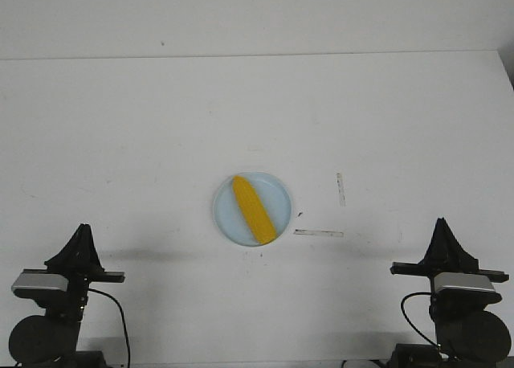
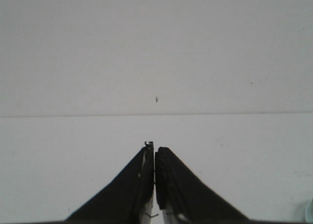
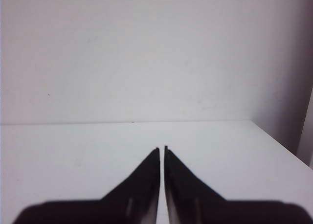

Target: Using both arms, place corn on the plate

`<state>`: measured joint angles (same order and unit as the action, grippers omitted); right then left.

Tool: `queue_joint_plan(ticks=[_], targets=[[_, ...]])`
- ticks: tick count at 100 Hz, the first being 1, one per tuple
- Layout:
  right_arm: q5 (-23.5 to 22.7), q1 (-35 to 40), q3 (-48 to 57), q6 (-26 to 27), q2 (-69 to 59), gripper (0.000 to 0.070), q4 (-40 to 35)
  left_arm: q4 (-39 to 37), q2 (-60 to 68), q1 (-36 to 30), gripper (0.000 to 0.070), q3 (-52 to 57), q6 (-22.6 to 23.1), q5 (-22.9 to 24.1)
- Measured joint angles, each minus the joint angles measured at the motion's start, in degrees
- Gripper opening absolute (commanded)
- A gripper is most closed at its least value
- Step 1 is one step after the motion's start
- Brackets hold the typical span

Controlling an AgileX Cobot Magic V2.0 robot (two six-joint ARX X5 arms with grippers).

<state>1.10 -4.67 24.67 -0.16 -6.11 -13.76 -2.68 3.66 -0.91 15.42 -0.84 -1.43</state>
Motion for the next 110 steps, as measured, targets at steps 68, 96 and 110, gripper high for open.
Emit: queue_joint_plan(ticks=[68, 96, 110], targets=[[0.02, 0.00, 0.02, 0.00, 0.02, 0.0015, 0.37, -4.57, -3.37, 0.02, 0.0002, -13.46, -1.55, -0.04], [0.00, 0.00, 0.02, 0.00, 0.02, 0.0015, 0.35, -4.37, -3.41, 0.04, 0.0002, -13.46, -1.68, 0.26], [0.02, 0.00, 0.02, 0.00, 0.02, 0.0015, 0.35, -4.37, -3.39, 0.04, 0.0002, -13.46, -1.68, 1.51]])
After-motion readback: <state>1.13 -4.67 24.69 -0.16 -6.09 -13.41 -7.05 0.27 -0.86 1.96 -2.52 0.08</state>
